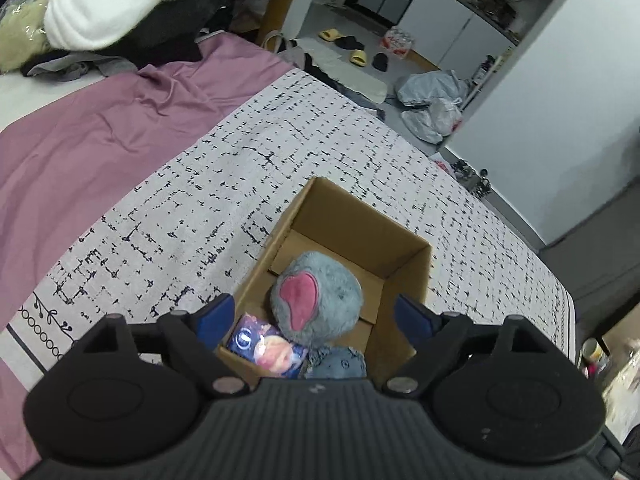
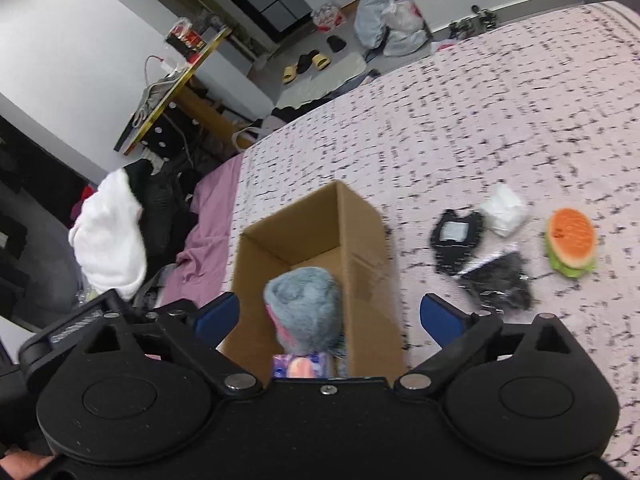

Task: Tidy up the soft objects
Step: 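Open both tools to release the fluffy plush into the box, then move the left tool to the clear bag of black items while the right tool approaches the burger plush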

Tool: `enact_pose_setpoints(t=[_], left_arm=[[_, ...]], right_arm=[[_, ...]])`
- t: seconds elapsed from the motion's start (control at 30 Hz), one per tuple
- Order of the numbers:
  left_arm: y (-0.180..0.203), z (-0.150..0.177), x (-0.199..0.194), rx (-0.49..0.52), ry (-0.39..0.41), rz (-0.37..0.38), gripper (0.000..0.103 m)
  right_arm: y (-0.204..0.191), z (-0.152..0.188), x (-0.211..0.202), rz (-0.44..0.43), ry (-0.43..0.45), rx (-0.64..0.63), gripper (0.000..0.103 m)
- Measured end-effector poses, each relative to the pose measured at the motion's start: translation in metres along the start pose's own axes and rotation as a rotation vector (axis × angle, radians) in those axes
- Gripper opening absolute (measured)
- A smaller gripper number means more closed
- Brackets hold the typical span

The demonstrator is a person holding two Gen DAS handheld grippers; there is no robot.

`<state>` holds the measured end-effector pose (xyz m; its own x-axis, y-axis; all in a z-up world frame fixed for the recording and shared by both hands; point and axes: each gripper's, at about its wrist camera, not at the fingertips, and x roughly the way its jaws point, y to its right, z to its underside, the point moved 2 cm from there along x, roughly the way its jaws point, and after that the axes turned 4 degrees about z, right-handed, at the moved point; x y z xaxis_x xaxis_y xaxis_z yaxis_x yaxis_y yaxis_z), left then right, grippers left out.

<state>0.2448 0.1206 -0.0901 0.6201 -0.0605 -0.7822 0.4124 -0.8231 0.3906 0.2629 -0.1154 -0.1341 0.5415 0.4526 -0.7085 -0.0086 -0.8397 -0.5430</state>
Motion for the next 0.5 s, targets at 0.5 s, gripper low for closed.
enact_pose_setpoints(t=[0.5], left_arm=[[0.014, 0.017, -0.025, 0.019, 0.022, 0.038, 0.087]], right_arm=[[0.031, 0.003, -0.040, 0.046, 0.084, -0.089, 0.103]])
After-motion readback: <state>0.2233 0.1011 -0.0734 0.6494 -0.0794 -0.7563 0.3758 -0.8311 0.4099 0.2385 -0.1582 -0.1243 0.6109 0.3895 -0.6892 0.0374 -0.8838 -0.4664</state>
